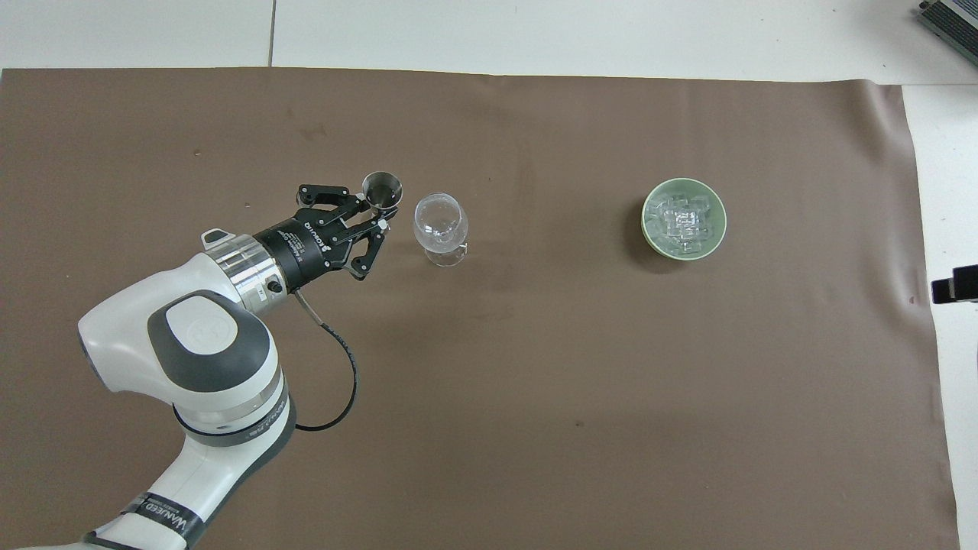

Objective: Pour wine and add ice with both arms
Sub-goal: 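Lift the silver cup with the left gripper toward the clear glass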

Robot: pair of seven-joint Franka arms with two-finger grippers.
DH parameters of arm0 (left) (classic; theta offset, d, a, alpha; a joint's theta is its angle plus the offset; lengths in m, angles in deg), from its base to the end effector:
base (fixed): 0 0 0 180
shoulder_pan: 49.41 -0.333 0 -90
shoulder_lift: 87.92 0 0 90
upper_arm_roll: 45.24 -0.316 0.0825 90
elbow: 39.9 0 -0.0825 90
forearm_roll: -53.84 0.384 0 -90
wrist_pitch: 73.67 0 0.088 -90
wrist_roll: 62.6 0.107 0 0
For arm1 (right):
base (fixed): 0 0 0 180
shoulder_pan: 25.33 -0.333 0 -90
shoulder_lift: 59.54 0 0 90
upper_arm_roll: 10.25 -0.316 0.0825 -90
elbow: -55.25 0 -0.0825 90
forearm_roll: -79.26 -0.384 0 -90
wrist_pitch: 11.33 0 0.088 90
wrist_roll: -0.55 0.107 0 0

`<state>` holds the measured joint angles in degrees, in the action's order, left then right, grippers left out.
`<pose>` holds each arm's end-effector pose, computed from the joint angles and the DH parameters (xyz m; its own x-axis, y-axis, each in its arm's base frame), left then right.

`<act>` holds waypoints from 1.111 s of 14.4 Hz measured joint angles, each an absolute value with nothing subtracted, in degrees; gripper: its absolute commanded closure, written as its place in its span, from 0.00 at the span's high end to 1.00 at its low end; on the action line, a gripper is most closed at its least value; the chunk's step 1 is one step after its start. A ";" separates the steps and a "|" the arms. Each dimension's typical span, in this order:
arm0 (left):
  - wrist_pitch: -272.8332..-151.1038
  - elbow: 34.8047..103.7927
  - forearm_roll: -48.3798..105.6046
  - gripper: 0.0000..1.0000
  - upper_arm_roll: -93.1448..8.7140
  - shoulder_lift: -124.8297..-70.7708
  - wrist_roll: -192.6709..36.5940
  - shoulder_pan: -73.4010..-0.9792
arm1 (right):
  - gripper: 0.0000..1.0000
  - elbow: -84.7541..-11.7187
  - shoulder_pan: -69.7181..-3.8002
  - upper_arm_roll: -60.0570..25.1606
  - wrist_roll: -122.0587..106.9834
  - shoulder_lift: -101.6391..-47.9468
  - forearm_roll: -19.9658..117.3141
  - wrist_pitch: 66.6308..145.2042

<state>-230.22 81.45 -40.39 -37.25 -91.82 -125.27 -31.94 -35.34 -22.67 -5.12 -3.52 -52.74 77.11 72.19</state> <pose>0.5333 -0.2108 0.4093 -0.1939 0.4759 -0.8579 0.8321 0.5429 0.1131 0.5005 -0.0674 0.6726 0.9982 -0.0601 -0.0016 -0.0601 -0.9970 -0.0481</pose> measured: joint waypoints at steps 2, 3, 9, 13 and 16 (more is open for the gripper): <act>-231.27 81.13 -39.01 0.00 -37.16 -92.27 -125.27 -31.48 | 1.00 -35.34 -22.67 -5.12 -3.52 -52.74 77.11 72.18; -231.66 81.06 -38.67 0.00 -37.15 -92.43 -125.27 -31.25 | 1.00 -35.34 -22.67 -5.12 -3.52 -52.74 77.11 72.18; -235.15 80.98 -36.42 0.00 -37.11 -92.91 -125.25 -29.24 | 1.00 -35.34 -22.67 -5.12 -3.52 -52.74 77.11 72.19; -237.51 80.94 -34.84 0.00 -37.11 -93.04 -125.24 -28.46 | 1.00 -35.34 -22.67 -5.12 -3.52 -52.74 77.11 72.19; -238.74 80.88 -32.62 0.00 -37.10 -93.05 -125.19 -28.40 | 1.00 -35.34 -22.67 -5.12 -3.52 -52.74 77.11 72.19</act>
